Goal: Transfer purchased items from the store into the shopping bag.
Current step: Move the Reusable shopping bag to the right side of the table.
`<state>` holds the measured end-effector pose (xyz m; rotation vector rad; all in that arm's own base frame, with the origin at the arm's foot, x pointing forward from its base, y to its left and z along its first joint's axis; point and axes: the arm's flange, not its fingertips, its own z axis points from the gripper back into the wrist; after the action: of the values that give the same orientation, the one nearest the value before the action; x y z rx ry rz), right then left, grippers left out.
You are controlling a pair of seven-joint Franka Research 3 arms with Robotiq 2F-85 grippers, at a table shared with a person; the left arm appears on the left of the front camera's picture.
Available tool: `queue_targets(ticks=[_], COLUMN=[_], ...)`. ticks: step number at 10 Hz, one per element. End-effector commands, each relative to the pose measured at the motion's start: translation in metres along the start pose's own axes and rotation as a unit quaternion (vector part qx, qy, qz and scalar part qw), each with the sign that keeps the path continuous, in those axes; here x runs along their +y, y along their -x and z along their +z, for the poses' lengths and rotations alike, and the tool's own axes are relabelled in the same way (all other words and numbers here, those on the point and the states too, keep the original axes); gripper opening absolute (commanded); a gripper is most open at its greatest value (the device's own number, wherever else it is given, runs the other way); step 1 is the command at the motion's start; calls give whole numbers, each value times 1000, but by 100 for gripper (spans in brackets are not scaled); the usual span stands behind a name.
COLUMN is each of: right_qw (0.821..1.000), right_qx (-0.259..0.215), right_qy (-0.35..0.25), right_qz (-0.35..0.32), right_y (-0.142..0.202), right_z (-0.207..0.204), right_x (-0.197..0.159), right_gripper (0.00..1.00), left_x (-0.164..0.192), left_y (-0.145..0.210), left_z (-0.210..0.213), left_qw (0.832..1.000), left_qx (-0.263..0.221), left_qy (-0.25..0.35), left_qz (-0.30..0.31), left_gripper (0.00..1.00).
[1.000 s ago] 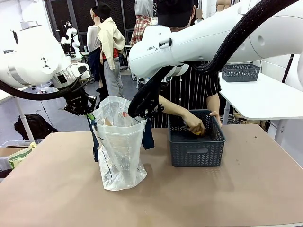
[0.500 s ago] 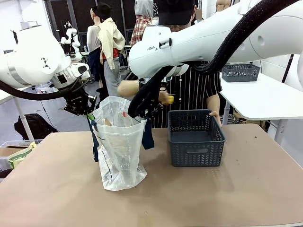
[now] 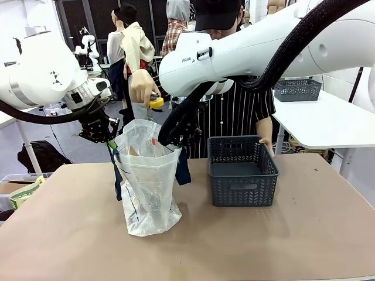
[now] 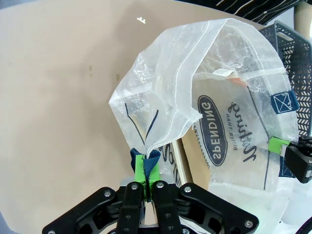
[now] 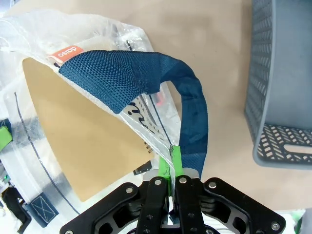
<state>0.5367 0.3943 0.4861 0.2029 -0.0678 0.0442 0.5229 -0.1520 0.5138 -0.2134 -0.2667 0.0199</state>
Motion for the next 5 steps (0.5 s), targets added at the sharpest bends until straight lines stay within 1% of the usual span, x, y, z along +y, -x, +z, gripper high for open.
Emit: queue_targets(ticks=[1,5], right_qw=[1000,1000], right_qx=[5,5], right_qy=[-3,-3], right_qz=[-3,-3], right_y=[1,1], right_z=[-1,-1], right_x=[-2,-2], right_gripper=[0,0], left_x=[0,0], left_y=[0,0], left_z=[1,1], left_qw=[1000,1000], left_qx=[0,0], left_qy=[0,0], left_qz=[0,0], left_gripper=[0,0])
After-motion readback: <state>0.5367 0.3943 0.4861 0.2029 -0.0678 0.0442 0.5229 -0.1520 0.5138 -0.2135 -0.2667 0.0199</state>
